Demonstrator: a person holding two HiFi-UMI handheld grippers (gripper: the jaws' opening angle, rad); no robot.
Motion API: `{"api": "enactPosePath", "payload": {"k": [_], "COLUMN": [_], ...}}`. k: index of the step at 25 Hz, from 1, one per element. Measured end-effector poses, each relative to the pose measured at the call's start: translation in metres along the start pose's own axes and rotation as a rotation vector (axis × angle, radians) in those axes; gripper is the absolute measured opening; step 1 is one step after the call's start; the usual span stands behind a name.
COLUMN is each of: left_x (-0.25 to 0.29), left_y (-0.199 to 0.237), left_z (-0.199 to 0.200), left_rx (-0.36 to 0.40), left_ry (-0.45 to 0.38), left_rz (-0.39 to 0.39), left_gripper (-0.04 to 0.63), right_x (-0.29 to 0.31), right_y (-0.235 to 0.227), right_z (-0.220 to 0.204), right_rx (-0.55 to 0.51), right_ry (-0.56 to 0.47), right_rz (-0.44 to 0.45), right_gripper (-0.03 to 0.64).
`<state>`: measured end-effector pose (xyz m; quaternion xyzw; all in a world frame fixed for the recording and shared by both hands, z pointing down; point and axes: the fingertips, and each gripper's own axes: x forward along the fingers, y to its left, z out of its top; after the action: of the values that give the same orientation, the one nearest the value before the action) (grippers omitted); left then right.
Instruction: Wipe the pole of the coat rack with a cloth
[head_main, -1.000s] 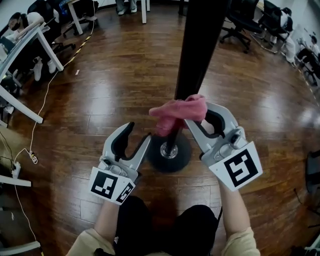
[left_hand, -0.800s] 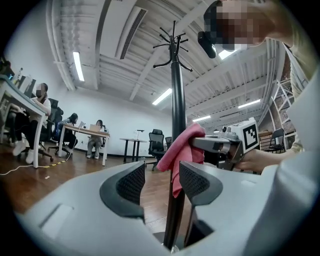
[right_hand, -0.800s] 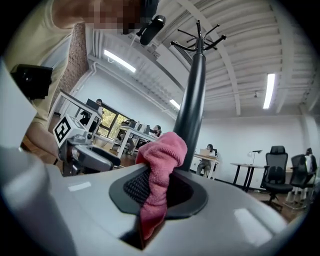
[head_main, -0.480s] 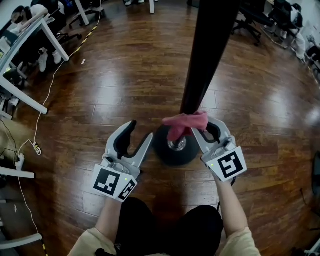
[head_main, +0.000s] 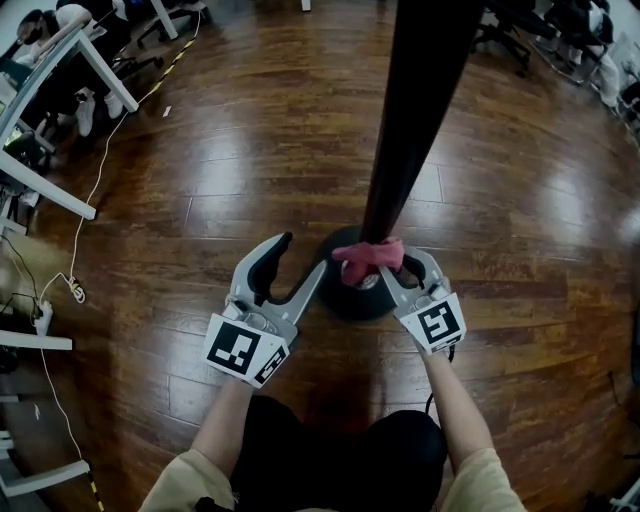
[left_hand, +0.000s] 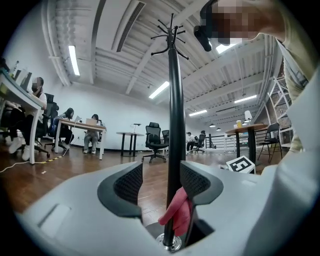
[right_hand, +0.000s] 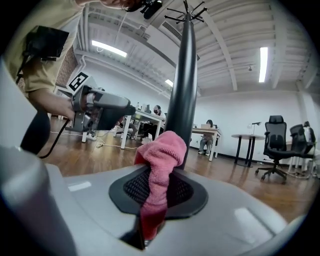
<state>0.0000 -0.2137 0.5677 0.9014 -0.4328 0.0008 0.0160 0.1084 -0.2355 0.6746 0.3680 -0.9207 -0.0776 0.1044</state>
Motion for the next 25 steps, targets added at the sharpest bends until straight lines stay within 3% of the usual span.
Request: {"api": "enactPosePath", "payload": {"k": [4,8,15,21,25], "left_x": [-0.001,-0.009,-0.008,-0.018,-0.017], "left_y": [0.005,0.01,-0.002,0.003,0.001], "left_z": [-0.019,-0.03,-0.039,-0.047,-0.051], "left_rx": [-0.033,-0.048,-0.001,0.019,0.025], "left_ry": [0.026,0.047,0.082,0.128,0.135], "left_rz": [0.004,0.029,-0.002,0.01,0.018], "left_gripper": [0.219,0.219,0.219,0.219,0.219], "right_x": [0.013,0.026,0.044,0.055,0.057], "right_y": [0.013,0.031,0.054,0.066,0.067], "right_z": [-0.063,-0.139,-0.255,-0.326,-0.333], "right_rx": [0.028,0.082,0.224,0.368,0.35], "right_ry": [0.048,0.168,0.41,0.663,0.791], "right_rz": [-0.024,-0.013,0.007,-0.021,-0.001], "right_gripper": [0.051,0.052,0.054,0.054,0.057]}}
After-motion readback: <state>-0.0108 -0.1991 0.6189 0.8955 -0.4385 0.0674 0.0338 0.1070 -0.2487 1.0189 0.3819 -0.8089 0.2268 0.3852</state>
